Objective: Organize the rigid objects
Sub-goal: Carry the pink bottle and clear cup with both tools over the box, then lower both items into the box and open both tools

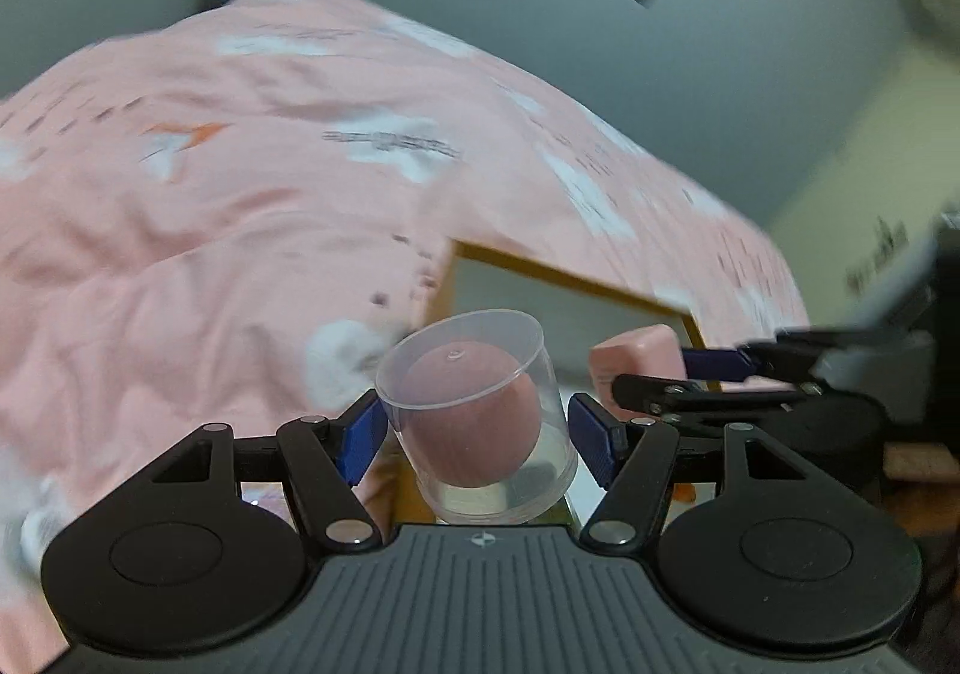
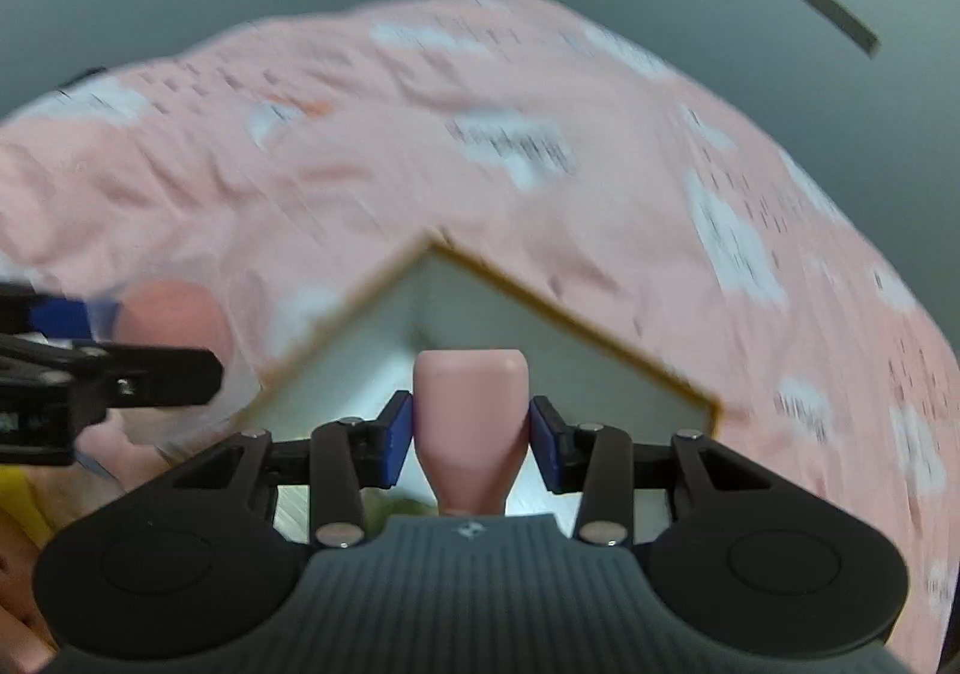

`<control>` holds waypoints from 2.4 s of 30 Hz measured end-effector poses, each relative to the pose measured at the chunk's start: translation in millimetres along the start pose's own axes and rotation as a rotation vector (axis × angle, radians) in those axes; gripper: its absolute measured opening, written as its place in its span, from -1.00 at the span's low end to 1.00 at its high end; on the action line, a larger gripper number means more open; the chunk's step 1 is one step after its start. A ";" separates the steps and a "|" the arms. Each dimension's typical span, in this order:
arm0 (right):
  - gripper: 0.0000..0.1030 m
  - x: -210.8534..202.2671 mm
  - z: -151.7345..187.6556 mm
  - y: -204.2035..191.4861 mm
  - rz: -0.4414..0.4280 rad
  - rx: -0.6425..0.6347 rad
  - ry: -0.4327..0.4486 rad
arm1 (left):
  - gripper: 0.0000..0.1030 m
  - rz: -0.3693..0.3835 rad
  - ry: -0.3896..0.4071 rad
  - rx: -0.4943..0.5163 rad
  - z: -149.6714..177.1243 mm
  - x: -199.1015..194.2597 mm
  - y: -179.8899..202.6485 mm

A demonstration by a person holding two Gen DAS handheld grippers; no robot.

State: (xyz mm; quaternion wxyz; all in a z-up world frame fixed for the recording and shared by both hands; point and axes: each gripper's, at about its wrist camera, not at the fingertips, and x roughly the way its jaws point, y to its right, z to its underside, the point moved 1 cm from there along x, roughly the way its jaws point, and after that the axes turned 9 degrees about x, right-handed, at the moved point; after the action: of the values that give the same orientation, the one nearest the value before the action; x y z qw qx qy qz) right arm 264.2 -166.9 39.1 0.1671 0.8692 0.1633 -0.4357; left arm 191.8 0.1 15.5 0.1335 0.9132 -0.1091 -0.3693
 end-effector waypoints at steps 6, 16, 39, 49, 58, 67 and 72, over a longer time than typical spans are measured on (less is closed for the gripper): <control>-0.20 35.8 17.7 31.2 0.021 0.104 -0.076 | 0.47 0.033 -0.079 0.155 5.2 37.0 19.3; -0.20 66.7 14.6 34.8 0.041 0.100 -0.120 | 0.47 -0.010 -0.077 0.416 7.0 61.0 47.0; -0.20 86.0 19.3 39.0 -0.013 0.150 -0.170 | 0.53 -0.114 -0.226 0.613 13.8 124.2 67.8; -0.20 85.3 18.5 39.2 -0.012 0.158 -0.170 | 0.62 -0.096 -0.186 0.601 15.9 114.8 65.7; -0.20 81.4 19.4 42.3 -0.004 0.183 -0.158 | 0.64 -0.070 -0.117 0.535 8.2 89.8 54.9; -0.20 83.8 16.7 37.0 -0.057 0.246 -0.175 | 0.36 -0.012 -0.064 0.350 -16.0 55.1 14.0; -0.19 86.4 11.0 25.2 -0.039 0.220 -0.170 | 0.31 0.012 -0.045 0.191 -26.3 40.3 -23.0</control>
State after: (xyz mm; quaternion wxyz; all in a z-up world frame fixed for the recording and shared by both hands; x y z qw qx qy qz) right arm 316.3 -182.2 -33.6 0.0757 0.8389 0.1167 -0.5263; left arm 241.0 14.0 0.2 0.0456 0.9127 -0.1521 -0.3766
